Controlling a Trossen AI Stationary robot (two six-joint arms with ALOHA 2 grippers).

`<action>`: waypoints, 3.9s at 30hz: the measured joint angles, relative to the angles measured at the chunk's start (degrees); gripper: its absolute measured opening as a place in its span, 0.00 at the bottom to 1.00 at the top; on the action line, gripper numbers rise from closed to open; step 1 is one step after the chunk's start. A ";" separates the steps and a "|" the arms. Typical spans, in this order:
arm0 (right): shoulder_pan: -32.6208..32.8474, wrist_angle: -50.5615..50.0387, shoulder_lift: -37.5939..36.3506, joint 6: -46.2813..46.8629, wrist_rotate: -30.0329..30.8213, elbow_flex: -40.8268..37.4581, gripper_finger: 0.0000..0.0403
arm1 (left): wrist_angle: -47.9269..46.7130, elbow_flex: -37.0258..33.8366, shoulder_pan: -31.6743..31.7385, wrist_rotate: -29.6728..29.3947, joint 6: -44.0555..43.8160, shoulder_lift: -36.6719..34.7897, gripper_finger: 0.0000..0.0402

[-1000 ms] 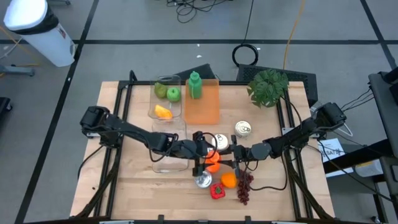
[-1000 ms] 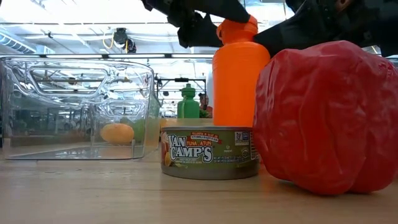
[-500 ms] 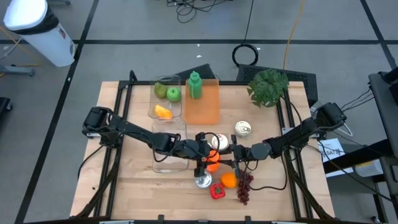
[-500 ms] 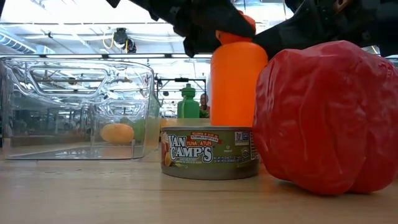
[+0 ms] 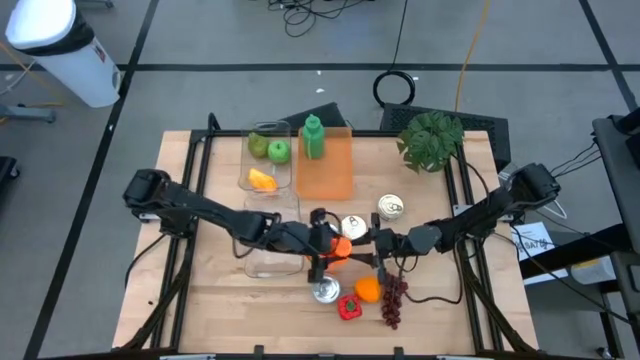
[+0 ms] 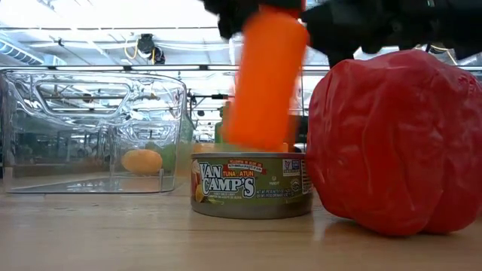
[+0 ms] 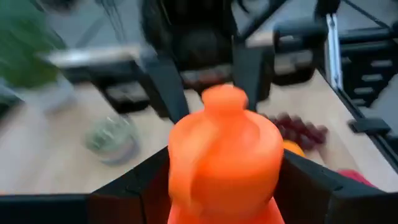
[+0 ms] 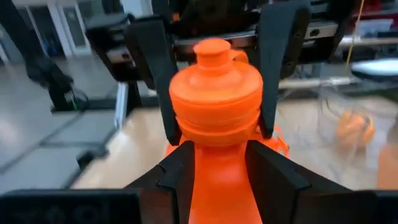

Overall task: Pick & Place Food Item
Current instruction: Put the orange water bottle into the orange bin, then put the red grapes into the top transparent bin

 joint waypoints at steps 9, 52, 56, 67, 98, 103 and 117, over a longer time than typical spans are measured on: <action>0.04 -3.45 -5.90 -1.28 -0.49 -1.02 0.32 | 2.21 0.34 3.58 -3.80 8.78 -10.35 0.53; 1.14 -7.25 -11.49 -4.26 -0.44 -1.84 0.32 | 37.31 -1.58 39.59 -0.23 0.29 14.71 0.55; 1.14 -7.25 -11.49 -4.26 -0.44 -1.84 0.32 | 37.37 -1.56 39.53 -0.24 0.53 15.87 0.56; 1.14 -7.25 -11.49 -4.26 -0.44 -1.84 0.32 | 37.05 -1.56 38.79 -0.17 0.57 17.97 0.56; 1.14 -7.28 -11.49 -4.26 -0.43 -1.81 0.32 | 34.73 -1.56 36.21 -0.27 4.96 17.86 0.76; 1.14 -7.30 -11.48 -4.26 -0.42 -1.79 0.32 | 34.41 -1.61 36.20 -1.82 3.80 16.49 0.77; 1.14 -8.77 -11.47 -4.26 -0.42 -1.75 0.32 | 4.09 -1.61 33.21 -5.01 2.13 -1.18 0.77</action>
